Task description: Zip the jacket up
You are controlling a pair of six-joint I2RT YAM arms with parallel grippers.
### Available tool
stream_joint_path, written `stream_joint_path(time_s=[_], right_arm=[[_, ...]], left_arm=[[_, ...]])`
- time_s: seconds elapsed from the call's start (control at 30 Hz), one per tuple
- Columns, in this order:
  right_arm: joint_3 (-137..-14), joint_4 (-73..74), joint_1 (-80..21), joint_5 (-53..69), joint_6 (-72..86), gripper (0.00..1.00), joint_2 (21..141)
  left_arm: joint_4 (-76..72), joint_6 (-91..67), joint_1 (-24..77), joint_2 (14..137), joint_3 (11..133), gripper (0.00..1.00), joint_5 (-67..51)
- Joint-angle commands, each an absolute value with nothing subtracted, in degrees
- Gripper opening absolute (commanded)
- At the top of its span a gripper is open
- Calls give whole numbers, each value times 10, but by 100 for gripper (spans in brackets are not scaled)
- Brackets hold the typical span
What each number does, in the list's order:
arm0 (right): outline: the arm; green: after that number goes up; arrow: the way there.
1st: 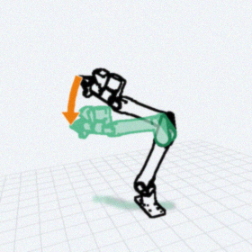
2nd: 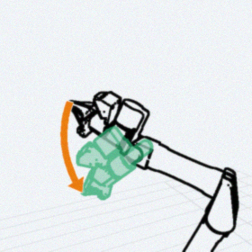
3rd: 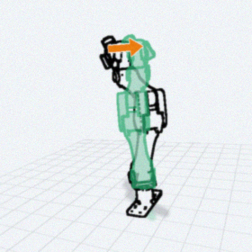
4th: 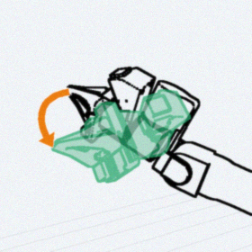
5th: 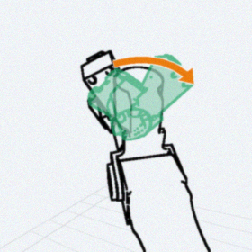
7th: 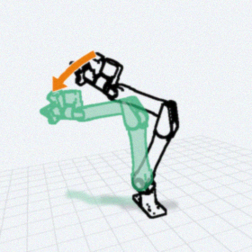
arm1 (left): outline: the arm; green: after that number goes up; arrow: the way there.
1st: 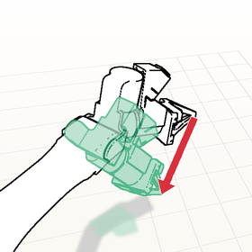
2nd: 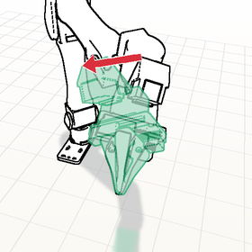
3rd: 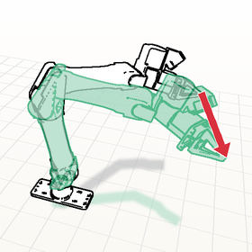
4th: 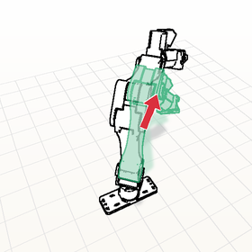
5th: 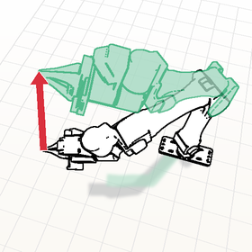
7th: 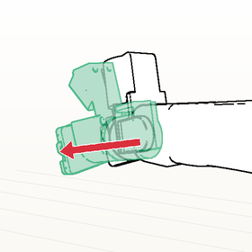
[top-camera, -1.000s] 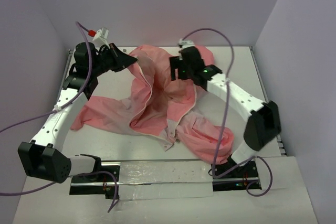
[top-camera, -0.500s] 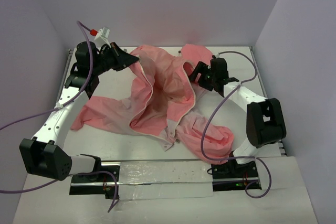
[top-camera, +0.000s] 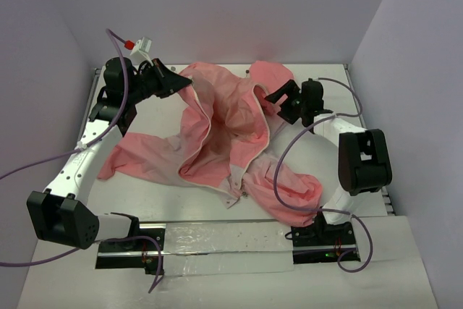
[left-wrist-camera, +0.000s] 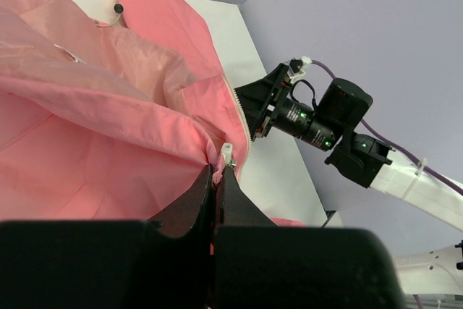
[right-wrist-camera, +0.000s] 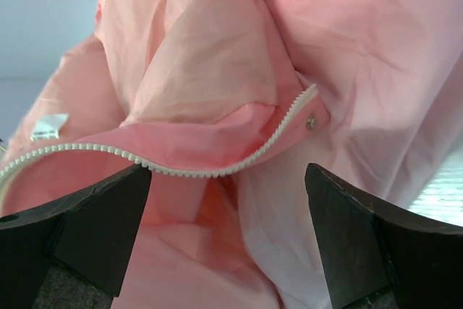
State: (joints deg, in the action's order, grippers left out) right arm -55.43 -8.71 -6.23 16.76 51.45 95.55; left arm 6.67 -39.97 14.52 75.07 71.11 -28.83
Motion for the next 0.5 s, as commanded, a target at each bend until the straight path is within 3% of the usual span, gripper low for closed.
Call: stream_joint_path(time_s=[0.0,0.47], right_arm=[[-547,-155,-48,178,609,94,971],[-482,-229,-20,147,760,93,983]], left_arm=[[41,-393,143,730,711,0,-300],[55,-385,144,711,712,0,-300]])
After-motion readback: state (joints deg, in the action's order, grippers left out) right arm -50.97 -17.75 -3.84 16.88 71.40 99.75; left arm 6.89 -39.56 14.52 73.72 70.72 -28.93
